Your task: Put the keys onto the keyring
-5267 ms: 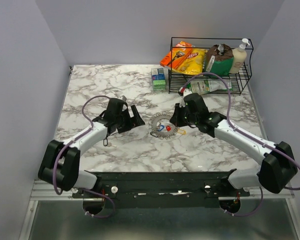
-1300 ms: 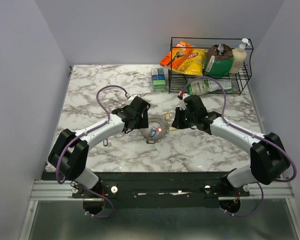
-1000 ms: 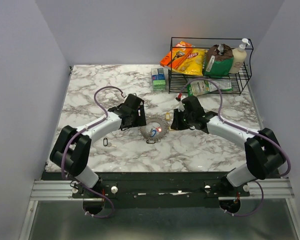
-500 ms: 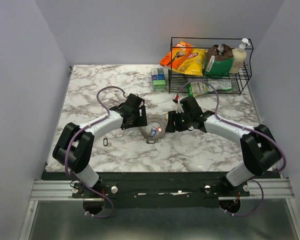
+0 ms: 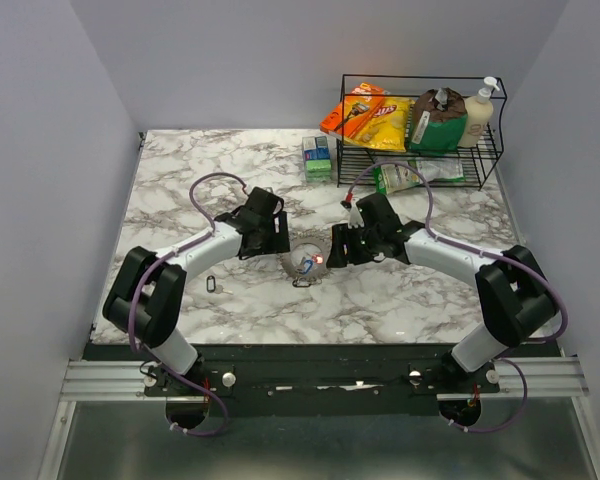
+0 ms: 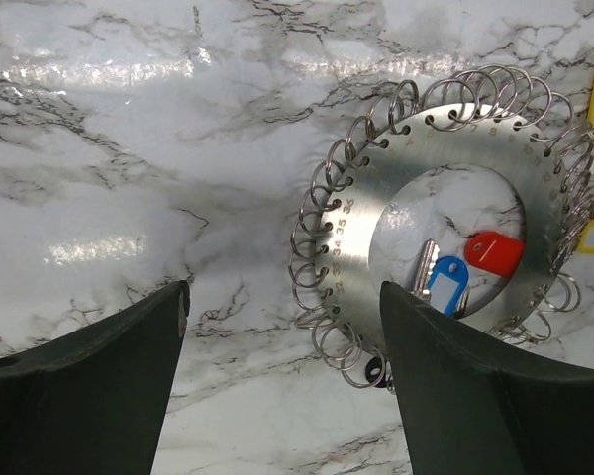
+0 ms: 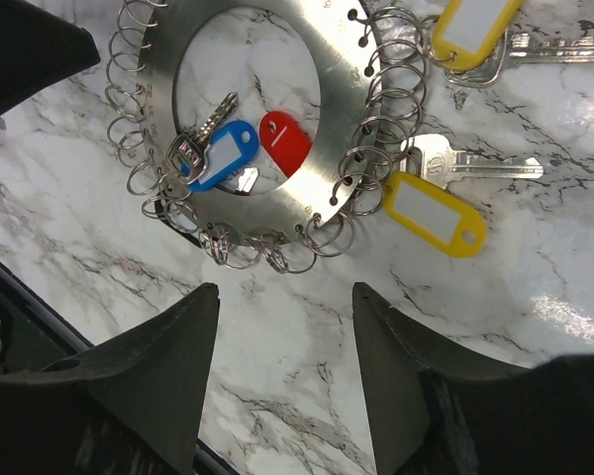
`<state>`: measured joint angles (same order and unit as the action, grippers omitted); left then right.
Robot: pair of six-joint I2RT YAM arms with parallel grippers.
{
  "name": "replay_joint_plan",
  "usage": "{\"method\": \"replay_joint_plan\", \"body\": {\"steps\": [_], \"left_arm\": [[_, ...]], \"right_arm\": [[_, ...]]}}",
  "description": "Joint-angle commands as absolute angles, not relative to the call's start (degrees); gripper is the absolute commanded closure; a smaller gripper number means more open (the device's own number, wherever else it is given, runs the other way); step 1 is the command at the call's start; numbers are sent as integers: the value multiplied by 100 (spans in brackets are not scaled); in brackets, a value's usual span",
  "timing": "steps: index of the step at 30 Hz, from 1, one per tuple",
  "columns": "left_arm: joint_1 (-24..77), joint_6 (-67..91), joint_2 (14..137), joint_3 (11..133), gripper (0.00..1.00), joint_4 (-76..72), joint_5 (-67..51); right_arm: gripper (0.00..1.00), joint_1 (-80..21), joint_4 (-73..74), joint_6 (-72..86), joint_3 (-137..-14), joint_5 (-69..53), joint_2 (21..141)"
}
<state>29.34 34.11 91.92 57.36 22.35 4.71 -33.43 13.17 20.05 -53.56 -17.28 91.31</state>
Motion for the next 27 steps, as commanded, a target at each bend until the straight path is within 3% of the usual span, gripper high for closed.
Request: {"method": "replay_joint_plan", "body": {"steps": [1,27], "left_arm": [[2813,3156,8947,5590,13,2328,439],[2926,2795,8288,5212,18,1547,-1028]], "right_arm": [[35,-3445,1274,1890,-5563,-1890,9202],[34,-3507,1371,1793,-5590,-1784,9202]]}}
